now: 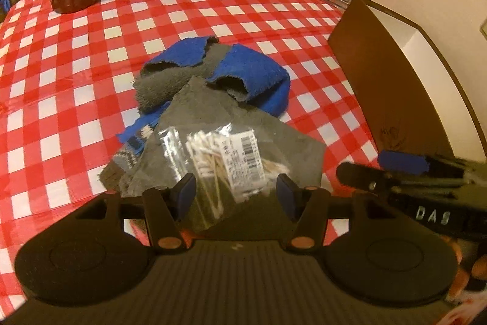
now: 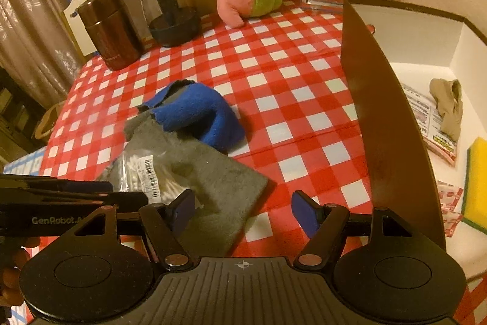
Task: Organize soft objects
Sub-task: 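Move the left gripper down to the cotton swab bag and grasp it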
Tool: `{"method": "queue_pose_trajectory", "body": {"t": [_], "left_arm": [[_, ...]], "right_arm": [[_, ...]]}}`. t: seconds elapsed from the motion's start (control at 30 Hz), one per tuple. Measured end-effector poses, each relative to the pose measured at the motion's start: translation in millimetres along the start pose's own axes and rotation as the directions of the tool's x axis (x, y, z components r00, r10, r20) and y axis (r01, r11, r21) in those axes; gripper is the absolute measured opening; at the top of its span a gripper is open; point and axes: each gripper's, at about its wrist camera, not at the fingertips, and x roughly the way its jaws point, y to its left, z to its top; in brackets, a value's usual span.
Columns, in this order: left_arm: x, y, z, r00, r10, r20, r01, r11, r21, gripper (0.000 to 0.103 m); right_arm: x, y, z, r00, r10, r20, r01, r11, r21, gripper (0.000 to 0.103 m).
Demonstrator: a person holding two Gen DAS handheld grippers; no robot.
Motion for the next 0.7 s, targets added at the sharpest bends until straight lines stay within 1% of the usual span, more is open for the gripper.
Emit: {"method": "queue_pose_trajectory", "body": {"t": [0.07,0.23,0.4,0.5,0.7], "left_arm": [[6.5,-3.4,5.0,1.000,0.006,-0.005,-0.006,1.000,-0.019,0.056],[25.5,-10.8,14.4,0.997,0.071,-0.025,-0.072,0.996,-0.047,0.058],[36.3,-18.5,13.1,0.984,0.177,-0.017,-0.177,0.984,0.008,0.062],[34.5,-15.1,11.3,0.982,0.188,-0.015,-0.187,0.982,0.024,0.062],[21.7,3.8,4.8,0.984,0.173,-0.033,-0.174,0.984,-0.042,0.062]], "right_arm": [[4.3,-2.4,2.4,1.000,0.005,-0.012,-0.005,1.000,0.009,0.071],[11.8,-6.5,6.6,0.999,0.009,-0.031,-0.008,1.000,0.010,0.071],[18.1,-10.7,7.9,0.998,0.019,-0.052,-0.018,1.000,0.018,0.071],[20.9,-11.2,7.4,0.998,0.024,-0.063,-0.023,0.999,0.022,0.071],[26.8,-10.2,5.2,0.996,0.043,-0.075,-0.041,0.999,0.025,0.071]]}}
